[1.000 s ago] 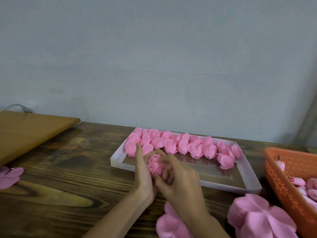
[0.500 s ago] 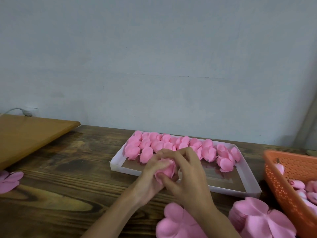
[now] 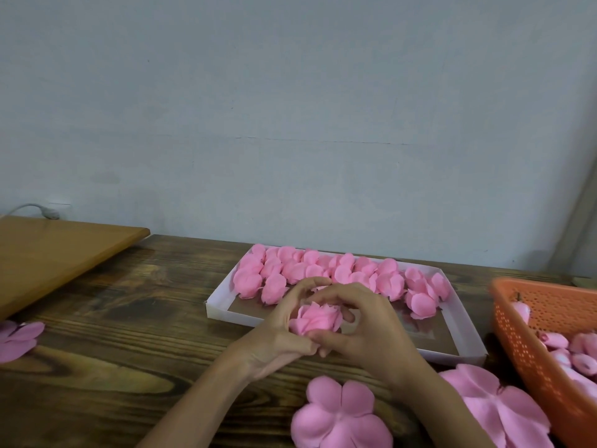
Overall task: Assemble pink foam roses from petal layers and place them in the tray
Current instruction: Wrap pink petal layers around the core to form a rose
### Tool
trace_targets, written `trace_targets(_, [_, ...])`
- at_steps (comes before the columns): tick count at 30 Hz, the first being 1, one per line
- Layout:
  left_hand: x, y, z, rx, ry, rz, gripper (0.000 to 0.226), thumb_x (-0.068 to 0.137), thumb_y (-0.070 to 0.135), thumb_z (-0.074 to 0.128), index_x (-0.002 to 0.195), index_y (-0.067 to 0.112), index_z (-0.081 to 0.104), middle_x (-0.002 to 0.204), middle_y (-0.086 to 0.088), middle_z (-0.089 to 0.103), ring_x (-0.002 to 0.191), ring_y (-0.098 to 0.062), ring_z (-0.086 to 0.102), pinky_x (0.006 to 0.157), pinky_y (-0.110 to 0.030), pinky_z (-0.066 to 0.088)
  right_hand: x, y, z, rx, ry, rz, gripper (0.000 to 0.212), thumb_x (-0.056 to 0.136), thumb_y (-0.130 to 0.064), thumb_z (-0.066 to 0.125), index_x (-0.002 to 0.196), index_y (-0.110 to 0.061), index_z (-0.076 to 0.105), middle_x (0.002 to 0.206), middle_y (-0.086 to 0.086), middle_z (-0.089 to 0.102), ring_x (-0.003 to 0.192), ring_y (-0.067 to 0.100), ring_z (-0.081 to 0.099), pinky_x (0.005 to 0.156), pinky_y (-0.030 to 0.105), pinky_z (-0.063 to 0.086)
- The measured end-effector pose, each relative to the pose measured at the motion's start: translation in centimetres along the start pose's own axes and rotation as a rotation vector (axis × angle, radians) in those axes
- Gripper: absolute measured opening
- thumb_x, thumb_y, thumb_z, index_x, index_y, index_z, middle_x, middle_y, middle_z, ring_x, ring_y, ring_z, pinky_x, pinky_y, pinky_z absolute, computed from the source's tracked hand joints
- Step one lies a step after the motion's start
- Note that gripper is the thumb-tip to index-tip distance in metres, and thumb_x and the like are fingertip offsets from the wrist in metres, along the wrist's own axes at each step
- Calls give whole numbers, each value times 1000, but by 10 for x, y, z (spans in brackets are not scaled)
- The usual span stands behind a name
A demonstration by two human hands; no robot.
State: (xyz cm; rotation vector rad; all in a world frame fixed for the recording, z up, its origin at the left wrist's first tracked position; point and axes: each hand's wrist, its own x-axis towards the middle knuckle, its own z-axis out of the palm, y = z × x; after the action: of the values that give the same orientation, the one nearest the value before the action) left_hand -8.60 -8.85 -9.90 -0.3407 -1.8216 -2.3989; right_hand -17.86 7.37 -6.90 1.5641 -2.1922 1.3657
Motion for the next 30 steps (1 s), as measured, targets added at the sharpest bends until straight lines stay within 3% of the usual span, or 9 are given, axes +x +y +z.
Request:
trace_targets(5, [1,4,0,34,4,-5,91,74,-30,67,151,10,41,136,-14,63,99,-27,69,81,-35,60,2,2,-5,219,-26,29,47,67,-13,95,106,-32,76,112,-20,75,105,7,71,86,19,54])
trace_targets(9, [2,2,1,112,21,-8,88,74,-23,78,145,20,51,140,-12,65,127,-33,65,94,-41,60,1,3,-7,213,-49,31,50,67,-13,94,109,-33,76,112,-18,75,106,9,71,89,26,57])
trace_targets(12, [3,0,2,144,53,-30,82,71,-16,86,130,36,62,131,-2,71,122,-33,69,92,-45,62,1,3,-7,191,-69,35,58,66,-10,94,113,-38,74,107,-16,76,102,12,72,89,31,58])
trace_targets(14, [2,-2,3,179,49,-41,86,71,-14,88,133,39,60,134,-2,70,122,-34,69,92,-46,62,1,3,-8,191,-87,39,62,66,-9,92,116,-40,71,98,-12,77,99,12,73,88,28,58])
trace_targets(19, [1,-3,8,271,-38,21,92,73,-14,86,142,38,56,146,6,62,138,-18,57,101,-31,55,-1,-1,-9,162,-159,-3,62,68,-3,85,118,-37,70,106,-18,76,104,6,72,89,17,54])
trace_targets(21, [1,0,9,303,-39,49,85,74,-13,86,139,36,60,142,6,64,138,-15,57,102,-29,54,-1,-3,-10,160,-182,-15,63,69,-2,84,120,-37,70,111,-19,74,108,3,70,87,16,55])
trace_targets(24, [4,2,9,303,-72,46,77,79,-12,84,142,23,58,140,-3,64,131,-22,62,96,-38,59,0,-2,-12,121,-156,-63,56,69,-3,88,117,-30,73,114,-15,67,109,7,67,85,19,57])
trace_targets(28, [3,-1,6,317,-50,-26,64,81,-2,86,136,23,64,124,-25,66,106,-30,68,90,-41,61,1,0,-13,112,-136,-61,41,69,-6,92,101,-19,71,106,-8,67,103,13,68,87,32,60])
trace_targets(30, [2,-4,5,307,-30,-45,54,81,-2,87,126,22,69,109,-28,65,93,-30,68,85,-40,63,1,-1,-13,106,-143,-64,38,69,-6,91,97,-18,69,100,-10,72,101,12,70,88,31,58])
